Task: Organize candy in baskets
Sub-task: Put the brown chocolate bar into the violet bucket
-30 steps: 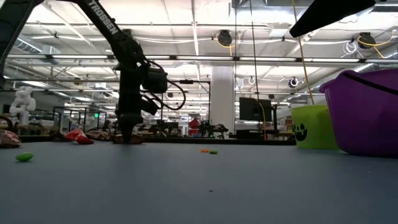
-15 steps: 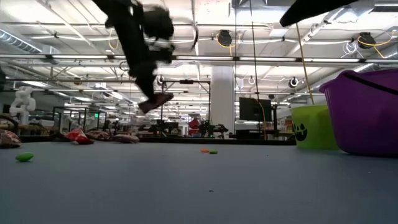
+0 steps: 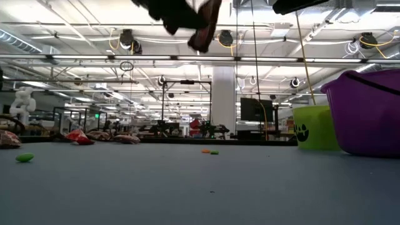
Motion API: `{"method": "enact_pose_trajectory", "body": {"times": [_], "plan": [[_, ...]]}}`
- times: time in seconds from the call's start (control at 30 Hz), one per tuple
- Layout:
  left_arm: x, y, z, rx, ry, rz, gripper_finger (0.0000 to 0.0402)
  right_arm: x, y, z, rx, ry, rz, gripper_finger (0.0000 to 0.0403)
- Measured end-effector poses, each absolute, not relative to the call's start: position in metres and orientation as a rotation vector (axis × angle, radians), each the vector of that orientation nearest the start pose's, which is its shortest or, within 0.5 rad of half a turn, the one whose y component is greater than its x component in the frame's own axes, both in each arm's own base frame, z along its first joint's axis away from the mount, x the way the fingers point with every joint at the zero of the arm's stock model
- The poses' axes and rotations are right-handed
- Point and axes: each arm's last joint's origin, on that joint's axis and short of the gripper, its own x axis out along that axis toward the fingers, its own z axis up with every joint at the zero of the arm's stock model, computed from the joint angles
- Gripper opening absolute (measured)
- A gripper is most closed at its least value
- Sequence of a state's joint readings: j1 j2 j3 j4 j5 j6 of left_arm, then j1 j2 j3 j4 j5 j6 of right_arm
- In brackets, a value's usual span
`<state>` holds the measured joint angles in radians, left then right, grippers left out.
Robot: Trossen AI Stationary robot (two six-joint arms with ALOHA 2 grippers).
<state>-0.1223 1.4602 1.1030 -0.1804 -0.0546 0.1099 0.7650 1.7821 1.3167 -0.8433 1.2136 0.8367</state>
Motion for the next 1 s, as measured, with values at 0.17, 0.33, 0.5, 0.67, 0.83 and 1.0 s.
{"method": "enact_pose_trajectory", "body": {"times": [0.17,0.33,0.5,0.67,0.83,1.0], "plan": [[0.325,-0.082,0.282,0.18,0.459,-0.218,0.0025,0.274,0.225,0.235,-0.378,0.45,-0.567,0.0201],[0.331,-0.113,0.262,0.208,0.473,-0.284,0.0025,0.289,0.231,0.244,-0.408,0.412,-0.516,0.0201],[0.335,-0.129,0.25,0.252,0.466,-0.217,0.0025,0.304,0.234,0.248,-0.403,0.463,-0.303,0.0201],[0.334,-0.133,0.252,0.252,0.451,-0.226,0.0025,0.313,0.226,0.25,-0.367,0.465,-0.281,0.0201],[0.334,-0.135,0.253,0.252,0.444,-0.232,0.0025,0.323,0.215,0.251,-0.324,0.459,-0.309,0.0198],[0.334,-0.135,0.254,0.248,0.44,-0.235,0.0025,0.325,0.215,0.252,-0.318,0.46,-0.273,0.0139]]}}
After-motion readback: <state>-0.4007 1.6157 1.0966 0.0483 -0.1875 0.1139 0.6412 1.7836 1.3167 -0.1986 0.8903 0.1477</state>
